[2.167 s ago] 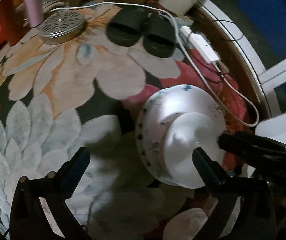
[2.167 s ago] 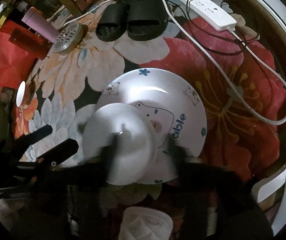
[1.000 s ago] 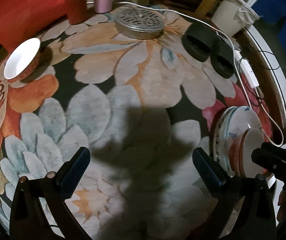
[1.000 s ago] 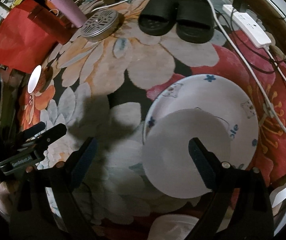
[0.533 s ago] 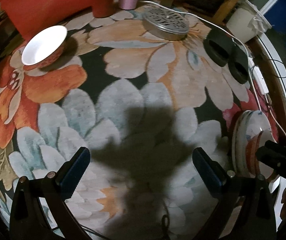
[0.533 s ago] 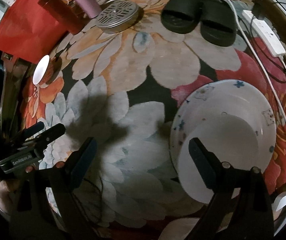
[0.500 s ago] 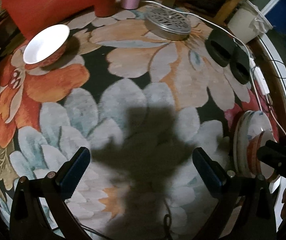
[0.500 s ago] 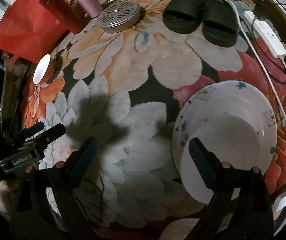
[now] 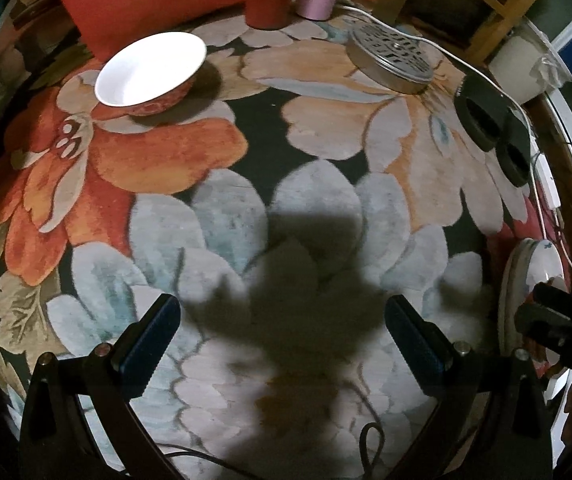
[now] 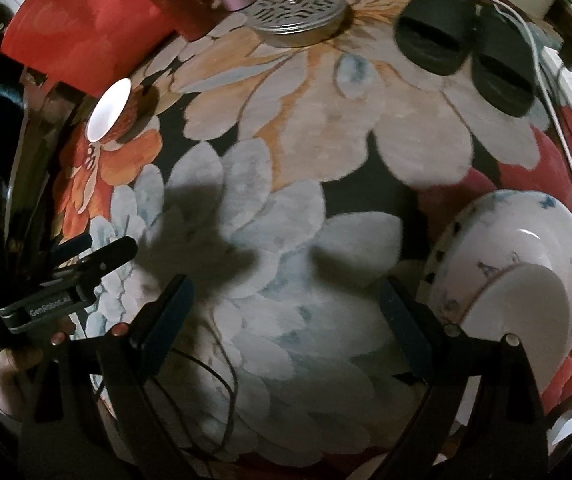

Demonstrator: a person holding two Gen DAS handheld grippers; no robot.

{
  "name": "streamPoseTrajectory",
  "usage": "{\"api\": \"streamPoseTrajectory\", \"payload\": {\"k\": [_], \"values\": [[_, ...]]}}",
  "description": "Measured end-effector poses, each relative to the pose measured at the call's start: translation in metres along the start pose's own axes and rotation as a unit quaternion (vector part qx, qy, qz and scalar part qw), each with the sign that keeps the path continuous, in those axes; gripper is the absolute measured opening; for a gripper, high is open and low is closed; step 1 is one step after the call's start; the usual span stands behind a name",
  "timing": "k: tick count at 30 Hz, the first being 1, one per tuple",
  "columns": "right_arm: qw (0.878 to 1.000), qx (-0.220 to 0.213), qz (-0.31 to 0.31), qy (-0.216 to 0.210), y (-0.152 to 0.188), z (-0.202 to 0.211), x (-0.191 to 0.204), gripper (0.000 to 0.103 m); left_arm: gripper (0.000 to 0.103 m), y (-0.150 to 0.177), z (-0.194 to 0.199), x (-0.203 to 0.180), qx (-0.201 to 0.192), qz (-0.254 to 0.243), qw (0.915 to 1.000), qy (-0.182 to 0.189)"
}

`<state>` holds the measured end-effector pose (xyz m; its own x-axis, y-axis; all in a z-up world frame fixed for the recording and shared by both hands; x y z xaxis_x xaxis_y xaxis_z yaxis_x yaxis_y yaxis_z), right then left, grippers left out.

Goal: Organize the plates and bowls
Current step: 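Reach the right tool to the last white bowl rim and grasp it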

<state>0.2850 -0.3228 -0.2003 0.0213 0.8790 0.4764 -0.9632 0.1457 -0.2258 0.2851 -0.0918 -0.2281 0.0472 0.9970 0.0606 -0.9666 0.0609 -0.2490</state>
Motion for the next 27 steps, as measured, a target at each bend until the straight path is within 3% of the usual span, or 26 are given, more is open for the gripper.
{"api": "streamPoseTrajectory", "payload": {"k": [12, 27], "values": [[0.999, 0.025, 0.037, -0.028, -0.031, -0.034, 0.042, 0.094, 0.102, -0.007, -0.014, 0.045, 0.006, 0.032, 0.9993, -0.020], [0.993, 0.062, 0.071, -0.064, -0.071, -0.098, 0.110, 0.094, 0.102, -0.028, -0.030, 0.132, 0.003, 0.095, 0.9946, -0.042]]}}
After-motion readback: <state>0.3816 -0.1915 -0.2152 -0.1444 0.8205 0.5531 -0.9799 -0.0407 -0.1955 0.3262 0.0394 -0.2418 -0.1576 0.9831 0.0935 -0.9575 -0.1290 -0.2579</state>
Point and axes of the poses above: each gripper's, at about its wrist camera, not at the fingertips, and z roughly against the way its jaws point, x to its left, y to its underside, the point moved 3 cm from there along -z, roughly the way its jaws point, and after that the axes turned 12 degrees about -y, right-handed, at the moved point
